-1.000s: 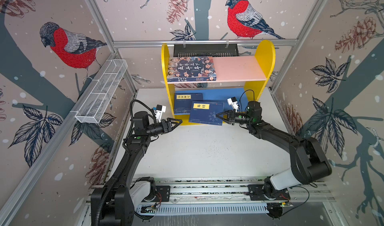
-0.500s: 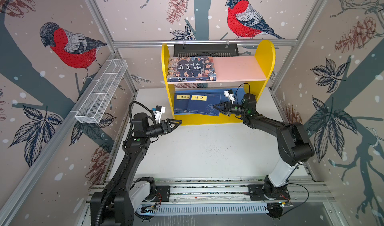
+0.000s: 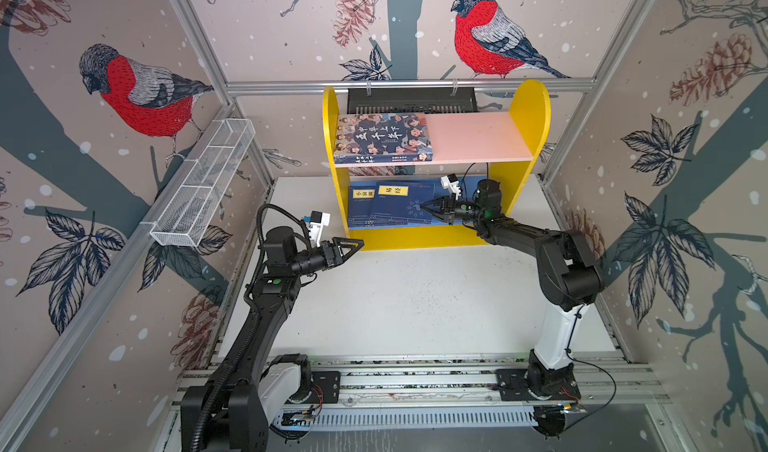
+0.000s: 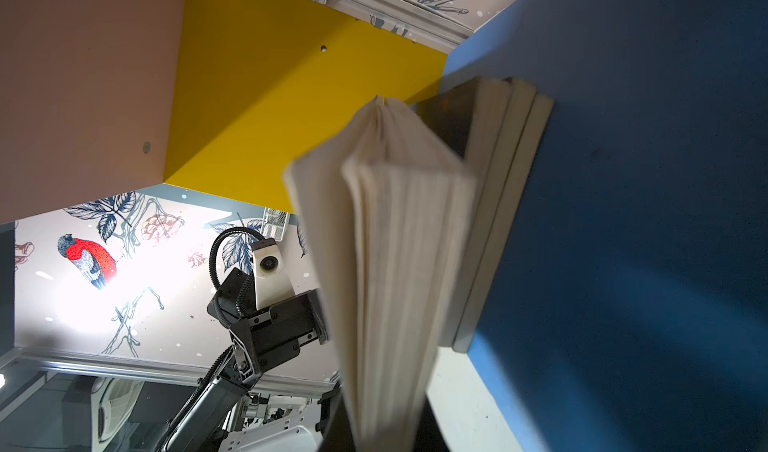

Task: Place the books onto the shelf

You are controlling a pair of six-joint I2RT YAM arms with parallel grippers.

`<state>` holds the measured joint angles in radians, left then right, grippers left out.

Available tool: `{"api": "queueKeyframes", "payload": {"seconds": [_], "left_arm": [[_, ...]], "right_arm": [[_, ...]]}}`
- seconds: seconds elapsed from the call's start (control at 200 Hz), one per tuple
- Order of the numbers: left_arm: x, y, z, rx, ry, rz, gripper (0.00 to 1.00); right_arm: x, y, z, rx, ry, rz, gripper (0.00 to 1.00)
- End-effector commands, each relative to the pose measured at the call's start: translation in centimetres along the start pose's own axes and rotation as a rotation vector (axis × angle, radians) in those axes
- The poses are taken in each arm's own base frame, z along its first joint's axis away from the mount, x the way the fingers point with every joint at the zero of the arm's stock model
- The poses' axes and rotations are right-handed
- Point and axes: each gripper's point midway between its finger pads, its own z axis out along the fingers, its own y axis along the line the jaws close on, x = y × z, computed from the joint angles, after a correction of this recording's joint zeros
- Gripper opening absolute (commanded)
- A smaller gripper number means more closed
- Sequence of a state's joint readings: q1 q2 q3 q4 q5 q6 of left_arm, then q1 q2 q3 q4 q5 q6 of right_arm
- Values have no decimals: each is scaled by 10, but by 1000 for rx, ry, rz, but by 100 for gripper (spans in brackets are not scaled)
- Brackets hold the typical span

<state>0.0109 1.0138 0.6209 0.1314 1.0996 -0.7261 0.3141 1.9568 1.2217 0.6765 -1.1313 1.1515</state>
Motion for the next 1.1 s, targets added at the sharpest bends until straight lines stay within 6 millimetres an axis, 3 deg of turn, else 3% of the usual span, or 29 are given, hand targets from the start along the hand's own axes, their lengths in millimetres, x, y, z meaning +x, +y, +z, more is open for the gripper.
{"api": "queueKeyframes", "payload": {"seconds": [0.0,0.595,0.866,1.096], "left_arm": [[-3,-7,-1,28,-6,36,76],[-2,-7,-1,32,-9,35,76],[-2,-7,-1,34,-11,33,77],[-1,-7,-1,34,-10,30,77]], "right_arm": [[2,2,8,-8,42,-29,1],[-7,-26,31,108,141,-31,8],[-15,-29,30,147,103,-35,37],[-32,-23,18,198,13,-59,47]]}}
